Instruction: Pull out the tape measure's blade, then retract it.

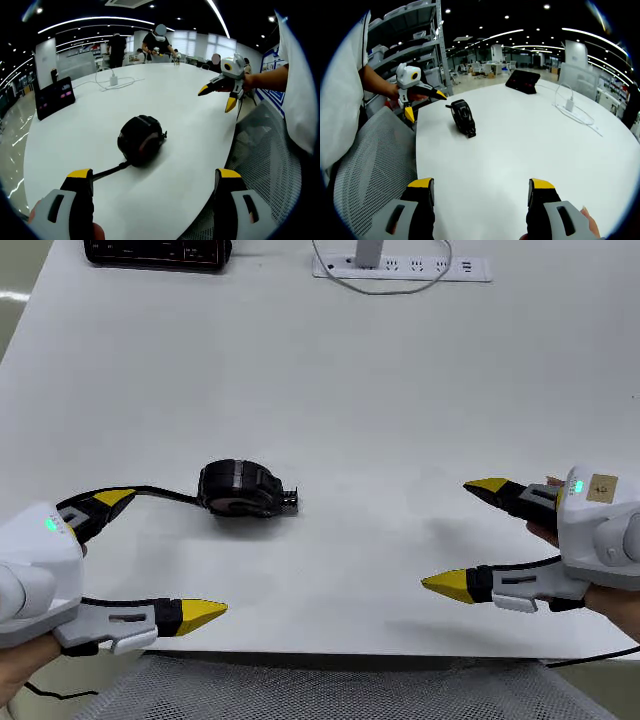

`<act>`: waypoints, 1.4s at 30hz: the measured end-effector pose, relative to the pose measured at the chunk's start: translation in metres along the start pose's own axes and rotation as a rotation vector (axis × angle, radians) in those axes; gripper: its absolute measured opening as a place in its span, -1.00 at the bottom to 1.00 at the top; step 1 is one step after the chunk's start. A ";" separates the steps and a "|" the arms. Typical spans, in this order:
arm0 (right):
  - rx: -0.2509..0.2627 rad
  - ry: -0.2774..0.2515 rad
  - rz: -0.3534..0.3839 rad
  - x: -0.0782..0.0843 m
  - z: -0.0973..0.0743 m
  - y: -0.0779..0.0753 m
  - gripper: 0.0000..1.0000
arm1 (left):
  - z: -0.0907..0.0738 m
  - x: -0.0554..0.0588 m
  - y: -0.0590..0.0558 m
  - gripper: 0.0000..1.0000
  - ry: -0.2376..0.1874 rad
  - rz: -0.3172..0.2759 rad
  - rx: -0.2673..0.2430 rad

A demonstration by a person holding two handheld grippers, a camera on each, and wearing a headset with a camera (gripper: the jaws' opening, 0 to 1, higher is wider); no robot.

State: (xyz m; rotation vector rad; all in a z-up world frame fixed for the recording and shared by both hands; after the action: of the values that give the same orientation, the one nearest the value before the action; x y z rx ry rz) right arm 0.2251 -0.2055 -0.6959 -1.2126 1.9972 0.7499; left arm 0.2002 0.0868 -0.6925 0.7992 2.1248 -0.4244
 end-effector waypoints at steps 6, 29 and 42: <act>0.012 -0.009 0.009 0.003 -0.001 0.000 0.53 | 0.001 -0.001 0.002 0.98 -0.002 0.019 0.000; 0.007 0.019 0.009 0.010 -0.004 0.002 0.59 | -0.005 0.004 0.008 0.98 0.010 0.053 -0.023; 0.004 0.026 0.010 0.012 -0.006 0.003 0.57 | -0.006 0.005 0.005 0.98 0.004 0.021 -0.002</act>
State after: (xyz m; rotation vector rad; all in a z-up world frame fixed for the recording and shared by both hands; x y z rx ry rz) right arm 0.2174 -0.2147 -0.7013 -1.2164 2.0264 0.7377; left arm 0.1976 0.0959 -0.6928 0.8219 2.1186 -0.4095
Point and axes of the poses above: the centre of the closed fingertips' face, and the gripper's own axes: z roughly forward along the fingers, y roughly to its left, x roughly out of its underside, the point moved 3 cm from there along -z, roughly backward along the fingers, and after that the axes turned 2 degrees about -x, right-handed, at the moved point
